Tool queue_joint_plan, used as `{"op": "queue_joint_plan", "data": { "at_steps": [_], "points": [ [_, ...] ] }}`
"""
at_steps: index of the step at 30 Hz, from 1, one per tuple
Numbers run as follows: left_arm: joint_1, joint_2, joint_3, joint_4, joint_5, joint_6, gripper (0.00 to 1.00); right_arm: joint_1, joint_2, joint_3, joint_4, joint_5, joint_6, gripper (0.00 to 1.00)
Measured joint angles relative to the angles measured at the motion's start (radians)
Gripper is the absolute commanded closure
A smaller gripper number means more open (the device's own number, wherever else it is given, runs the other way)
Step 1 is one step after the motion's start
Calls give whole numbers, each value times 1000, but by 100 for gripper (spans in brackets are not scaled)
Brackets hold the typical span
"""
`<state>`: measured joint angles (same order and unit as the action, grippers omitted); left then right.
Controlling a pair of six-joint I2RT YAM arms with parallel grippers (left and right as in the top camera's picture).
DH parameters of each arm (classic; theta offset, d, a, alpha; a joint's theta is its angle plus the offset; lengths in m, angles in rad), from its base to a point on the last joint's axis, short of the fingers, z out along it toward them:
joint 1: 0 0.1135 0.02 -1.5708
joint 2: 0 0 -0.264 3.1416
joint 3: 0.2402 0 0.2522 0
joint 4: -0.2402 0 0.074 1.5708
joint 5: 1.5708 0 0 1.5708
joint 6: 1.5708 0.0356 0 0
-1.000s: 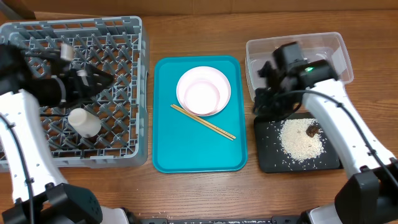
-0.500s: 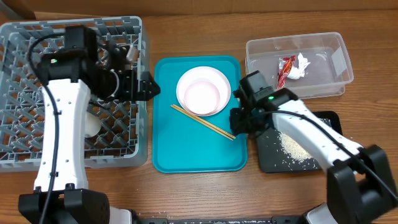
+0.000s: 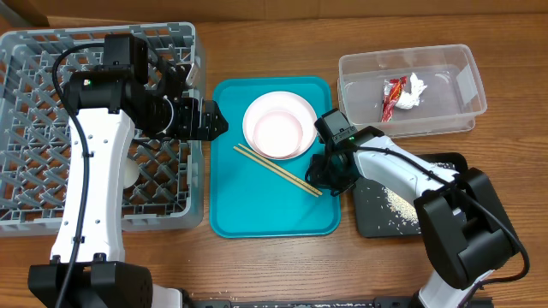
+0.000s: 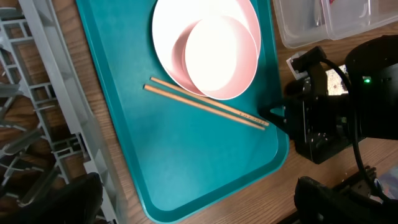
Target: Sort waste into correct bins and load items into the dishwasher
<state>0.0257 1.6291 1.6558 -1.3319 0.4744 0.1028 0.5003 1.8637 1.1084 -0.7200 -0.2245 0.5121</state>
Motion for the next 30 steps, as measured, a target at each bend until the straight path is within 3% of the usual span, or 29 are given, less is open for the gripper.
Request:
{"op": "queue_joint_plan", "data": {
  "at_steps": [7, 16, 25, 30],
  "points": [
    [0, 0, 0, 0, -1, 0, 0, 43, 2, 0, -26, -89, 11, 89],
    [0, 0, 0, -6, -1, 0, 0, 201, 8, -3, 15, -278, 10, 89],
    [0, 0, 0, -30, -1, 0, 0, 212, 8, -3, 85, -452, -21, 85],
    [0, 0, 0, -35, -5, -11, 0, 196, 8, 14, -37, -429, -51, 83]
  ]
}}
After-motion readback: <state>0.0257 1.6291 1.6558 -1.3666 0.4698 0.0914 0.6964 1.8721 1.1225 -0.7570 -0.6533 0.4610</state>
